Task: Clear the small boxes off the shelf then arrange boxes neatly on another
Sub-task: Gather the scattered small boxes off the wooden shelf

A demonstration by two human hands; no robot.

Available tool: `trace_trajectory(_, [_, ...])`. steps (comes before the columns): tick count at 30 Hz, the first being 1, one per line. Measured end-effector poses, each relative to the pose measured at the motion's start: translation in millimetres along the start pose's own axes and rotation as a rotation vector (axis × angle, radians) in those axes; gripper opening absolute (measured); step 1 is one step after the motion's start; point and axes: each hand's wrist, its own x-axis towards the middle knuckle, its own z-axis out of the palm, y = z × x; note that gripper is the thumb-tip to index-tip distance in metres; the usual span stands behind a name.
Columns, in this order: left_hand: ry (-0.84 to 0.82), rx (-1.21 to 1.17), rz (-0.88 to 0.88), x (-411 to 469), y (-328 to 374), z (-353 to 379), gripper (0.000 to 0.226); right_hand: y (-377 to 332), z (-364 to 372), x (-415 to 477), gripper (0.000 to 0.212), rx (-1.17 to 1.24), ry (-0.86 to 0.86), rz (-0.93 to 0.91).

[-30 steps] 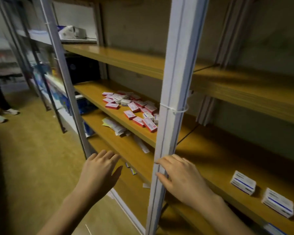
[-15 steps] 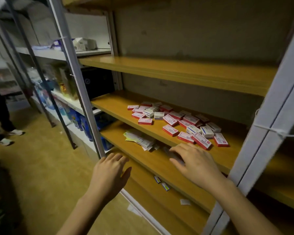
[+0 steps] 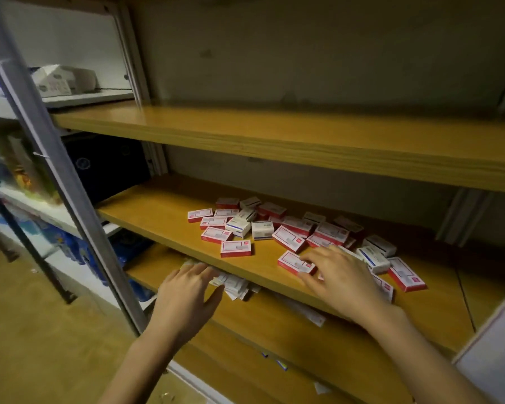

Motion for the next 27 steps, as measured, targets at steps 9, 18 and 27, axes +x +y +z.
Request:
trace_trajectory(9, [-0.047, -0.110, 0.117, 74, -50, 36, 0.031, 16, 39, 38, 0.073, -0.090, -0.167, 0.254])
trace_trajectory(18, [-0.121, -0.178, 0.278, 121, -84, 59, 0.044, -5, 50, 50, 0.062, -0.152, -0.124, 0.392])
trace_trajectory(27, [-0.227, -0.064, 0.442, 153, -80, 78, 0.057, -22, 30, 45, 0.061, -0.184, -0.019, 0.546])
